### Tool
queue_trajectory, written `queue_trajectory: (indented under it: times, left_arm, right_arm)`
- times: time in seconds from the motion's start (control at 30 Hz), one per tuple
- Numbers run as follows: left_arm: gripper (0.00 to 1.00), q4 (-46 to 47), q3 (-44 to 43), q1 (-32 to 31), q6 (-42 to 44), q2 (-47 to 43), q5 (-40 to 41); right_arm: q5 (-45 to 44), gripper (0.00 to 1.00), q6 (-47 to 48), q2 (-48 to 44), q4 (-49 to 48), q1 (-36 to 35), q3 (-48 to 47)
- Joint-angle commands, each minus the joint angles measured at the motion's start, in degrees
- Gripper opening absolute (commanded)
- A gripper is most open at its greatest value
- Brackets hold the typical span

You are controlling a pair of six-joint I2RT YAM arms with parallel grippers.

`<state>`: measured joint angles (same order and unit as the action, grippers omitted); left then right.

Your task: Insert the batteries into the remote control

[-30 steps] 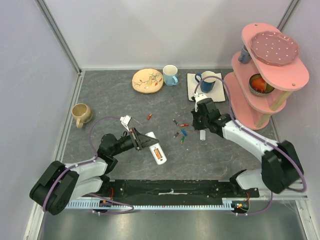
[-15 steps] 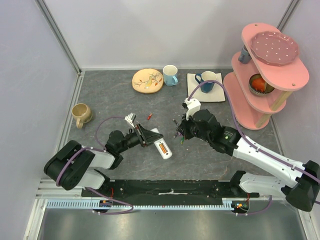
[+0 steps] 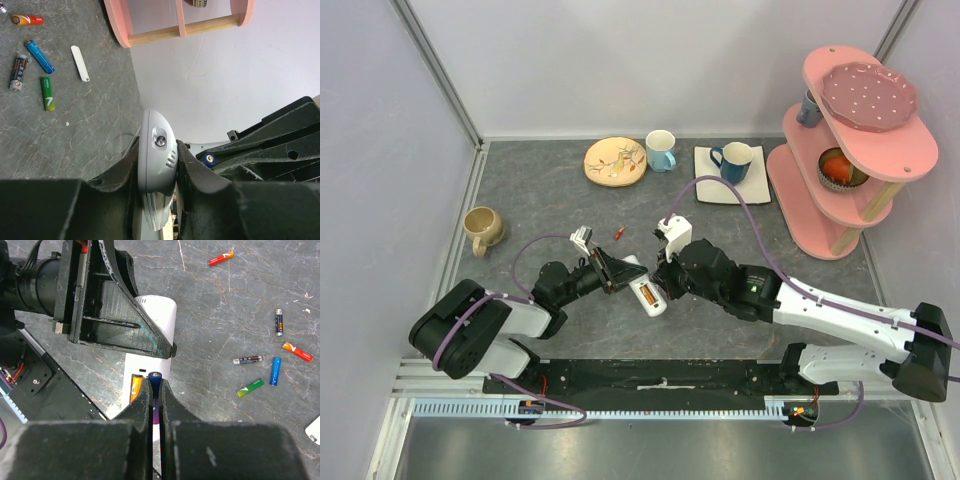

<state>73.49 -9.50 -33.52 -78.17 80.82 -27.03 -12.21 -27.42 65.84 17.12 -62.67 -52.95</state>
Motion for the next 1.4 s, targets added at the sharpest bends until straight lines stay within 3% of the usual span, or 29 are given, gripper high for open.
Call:
queue_trajectory:
  times: [0.0,1.37]
  left_arm:
    - [0.02,15.7,-0.8,-0.2,-1.5,-1.4,1.2]
    - [0.02,16.3,-1.5,-0.3,-2.2,-1.9,0.7]
  right_arm:
    - [-3.5,0.00,0.9,1.0,-2.8,-1.2,-3.0]
    - [-4.1,0.00,1.2,3.9,-5.8,-4.2,2.1]
